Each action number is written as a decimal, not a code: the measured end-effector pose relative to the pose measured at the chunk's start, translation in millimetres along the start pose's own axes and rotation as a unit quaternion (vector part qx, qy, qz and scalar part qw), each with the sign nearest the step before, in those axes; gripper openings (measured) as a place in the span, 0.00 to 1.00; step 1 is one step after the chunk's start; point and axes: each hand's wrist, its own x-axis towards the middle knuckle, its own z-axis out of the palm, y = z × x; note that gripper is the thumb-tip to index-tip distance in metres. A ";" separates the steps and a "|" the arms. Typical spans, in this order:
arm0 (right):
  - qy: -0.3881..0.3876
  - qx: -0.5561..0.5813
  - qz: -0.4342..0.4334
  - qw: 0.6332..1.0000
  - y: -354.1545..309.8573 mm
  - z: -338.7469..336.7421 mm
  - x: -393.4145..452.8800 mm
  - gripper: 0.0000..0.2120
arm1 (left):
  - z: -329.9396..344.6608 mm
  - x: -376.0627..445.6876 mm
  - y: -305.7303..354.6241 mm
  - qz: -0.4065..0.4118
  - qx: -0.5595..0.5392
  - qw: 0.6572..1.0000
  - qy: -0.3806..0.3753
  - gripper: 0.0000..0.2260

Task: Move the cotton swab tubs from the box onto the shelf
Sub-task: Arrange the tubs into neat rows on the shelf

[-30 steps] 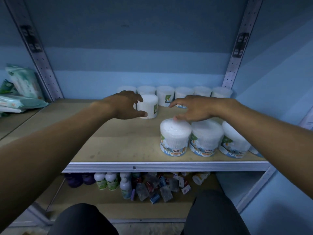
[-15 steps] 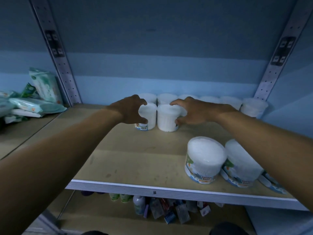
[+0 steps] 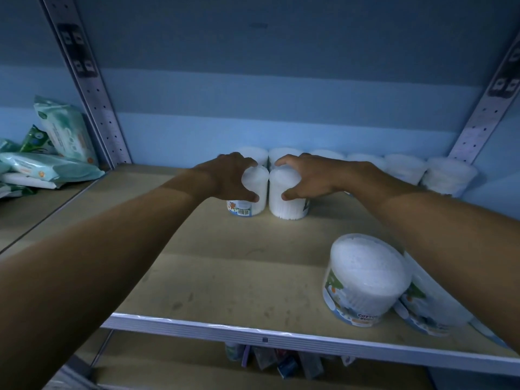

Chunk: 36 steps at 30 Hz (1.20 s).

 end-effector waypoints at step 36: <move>-0.109 -0.038 0.084 0.990 -39.6 -23.0 -21.5 0.53 | -19.8 -23.5 -3.3 -0.042 0.023 0.996 -0.078 0.49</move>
